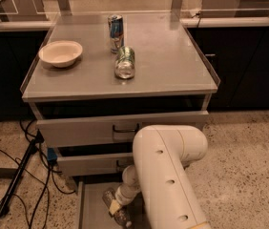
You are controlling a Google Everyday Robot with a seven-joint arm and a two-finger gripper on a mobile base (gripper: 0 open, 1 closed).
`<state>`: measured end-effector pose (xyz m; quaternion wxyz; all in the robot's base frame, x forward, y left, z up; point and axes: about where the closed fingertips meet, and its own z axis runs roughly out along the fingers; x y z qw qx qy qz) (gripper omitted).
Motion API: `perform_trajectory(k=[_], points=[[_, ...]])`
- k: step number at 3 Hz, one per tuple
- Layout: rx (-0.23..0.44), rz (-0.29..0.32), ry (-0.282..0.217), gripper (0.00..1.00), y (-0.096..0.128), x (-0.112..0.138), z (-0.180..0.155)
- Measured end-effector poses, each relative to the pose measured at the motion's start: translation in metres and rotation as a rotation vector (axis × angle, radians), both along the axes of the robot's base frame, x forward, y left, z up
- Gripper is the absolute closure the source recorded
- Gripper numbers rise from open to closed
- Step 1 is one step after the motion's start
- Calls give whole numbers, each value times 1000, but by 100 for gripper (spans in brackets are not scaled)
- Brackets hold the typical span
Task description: Place water bottle into bottom drawer
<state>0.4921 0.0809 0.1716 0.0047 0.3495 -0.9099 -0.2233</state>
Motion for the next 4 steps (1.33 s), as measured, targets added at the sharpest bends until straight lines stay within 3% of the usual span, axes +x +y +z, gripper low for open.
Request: perform_trajectory(k=[1, 4], points=[[-9, 1, 31, 100, -3, -9, -24], [36, 12, 7, 100, 12, -1, -38]])
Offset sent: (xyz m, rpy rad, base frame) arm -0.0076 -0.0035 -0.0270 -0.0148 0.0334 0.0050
